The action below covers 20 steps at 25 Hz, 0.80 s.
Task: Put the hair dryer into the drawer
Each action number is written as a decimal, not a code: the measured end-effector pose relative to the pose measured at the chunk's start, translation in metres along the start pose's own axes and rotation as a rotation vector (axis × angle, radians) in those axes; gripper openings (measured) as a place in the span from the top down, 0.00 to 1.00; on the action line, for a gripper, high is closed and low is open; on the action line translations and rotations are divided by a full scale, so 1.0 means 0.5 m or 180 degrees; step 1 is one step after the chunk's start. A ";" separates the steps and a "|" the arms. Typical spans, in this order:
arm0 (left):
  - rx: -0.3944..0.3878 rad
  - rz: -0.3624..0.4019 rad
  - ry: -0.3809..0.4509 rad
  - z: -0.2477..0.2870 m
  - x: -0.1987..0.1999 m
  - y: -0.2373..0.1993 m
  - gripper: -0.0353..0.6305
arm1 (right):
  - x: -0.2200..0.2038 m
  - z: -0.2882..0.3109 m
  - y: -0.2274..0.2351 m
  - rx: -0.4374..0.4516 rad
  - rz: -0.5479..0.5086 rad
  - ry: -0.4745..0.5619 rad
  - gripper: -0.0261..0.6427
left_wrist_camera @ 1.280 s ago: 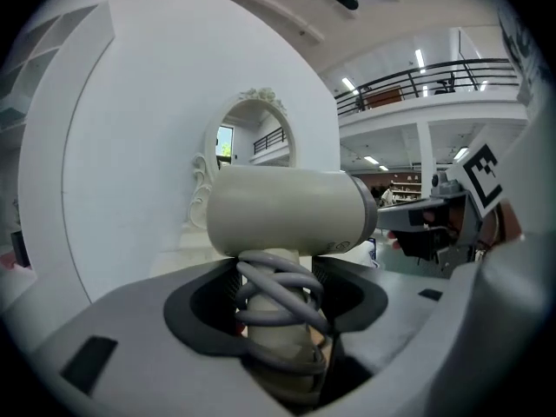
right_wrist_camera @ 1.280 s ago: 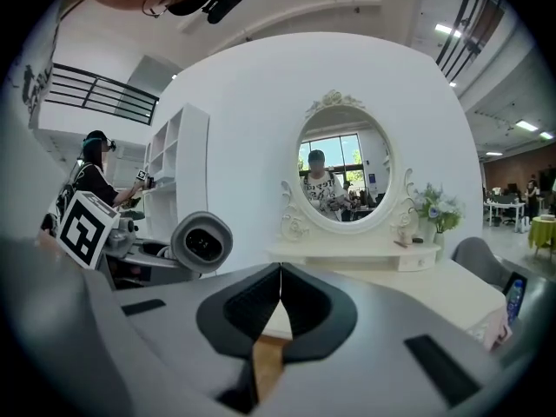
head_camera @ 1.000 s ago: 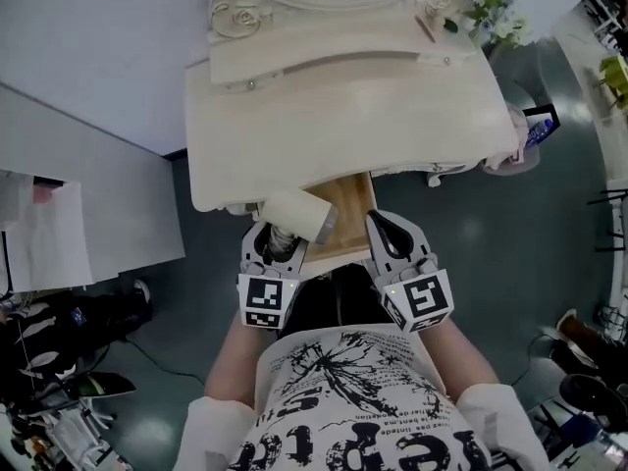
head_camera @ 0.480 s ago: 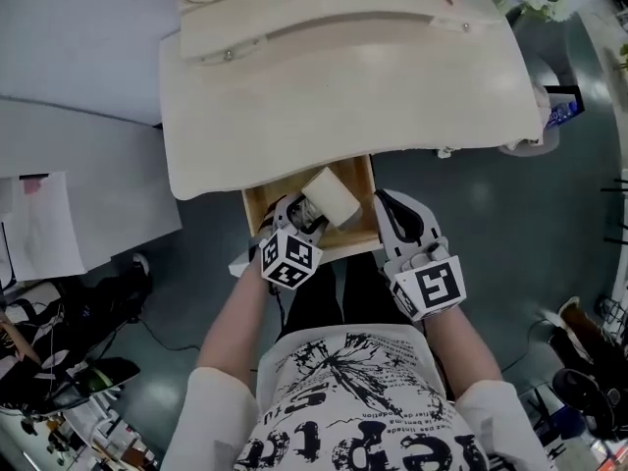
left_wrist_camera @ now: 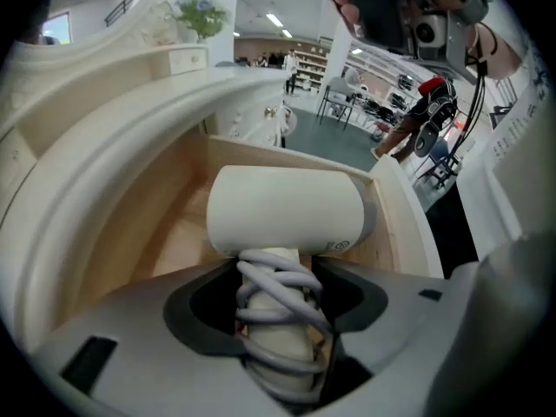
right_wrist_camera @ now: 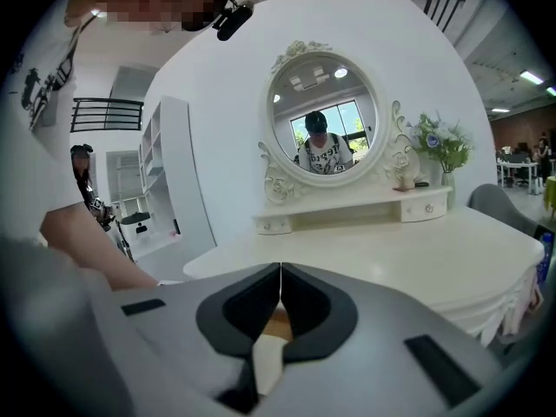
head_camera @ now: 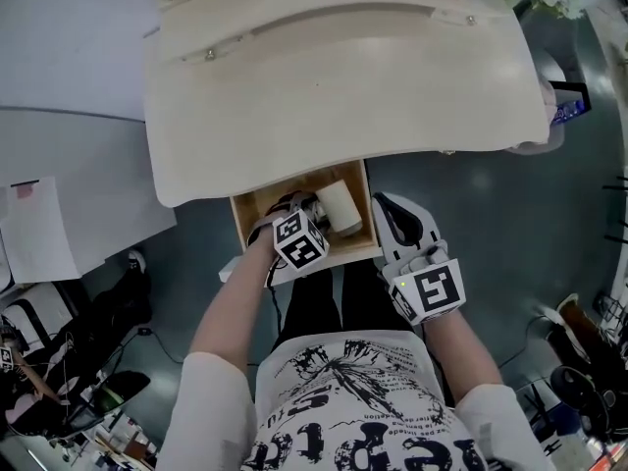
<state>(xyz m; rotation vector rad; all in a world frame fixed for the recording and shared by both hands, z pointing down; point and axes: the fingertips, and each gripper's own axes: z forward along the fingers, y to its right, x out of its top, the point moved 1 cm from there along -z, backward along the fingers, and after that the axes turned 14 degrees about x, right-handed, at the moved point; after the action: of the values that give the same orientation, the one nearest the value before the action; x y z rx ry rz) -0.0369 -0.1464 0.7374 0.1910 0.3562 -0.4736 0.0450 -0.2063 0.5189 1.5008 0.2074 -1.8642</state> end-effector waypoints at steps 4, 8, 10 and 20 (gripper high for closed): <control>-0.0156 0.0194 -0.0176 0.031 -0.027 0.022 0.55 | -0.009 0.007 0.000 0.0014 0.0025 -0.0023 0.93; -0.0244 0.0334 -0.0221 0.049 -0.040 0.033 0.55 | -0.015 0.012 0.004 0.0046 -0.0001 -0.0079 0.93; -0.0251 0.0379 -0.0242 0.055 -0.047 0.034 0.55 | -0.012 0.015 0.007 0.0050 0.0001 -0.0074 0.94; -0.0533 0.0406 -0.0299 0.043 -0.064 0.054 0.52 | -0.012 0.026 -0.031 0.0096 -0.0044 -0.0068 0.94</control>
<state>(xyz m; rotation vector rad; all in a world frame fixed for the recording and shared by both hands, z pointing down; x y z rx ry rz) -0.0446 -0.1151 0.7719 0.0283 0.2881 -0.3238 0.0255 -0.1994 0.5236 1.5025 0.1810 -1.9014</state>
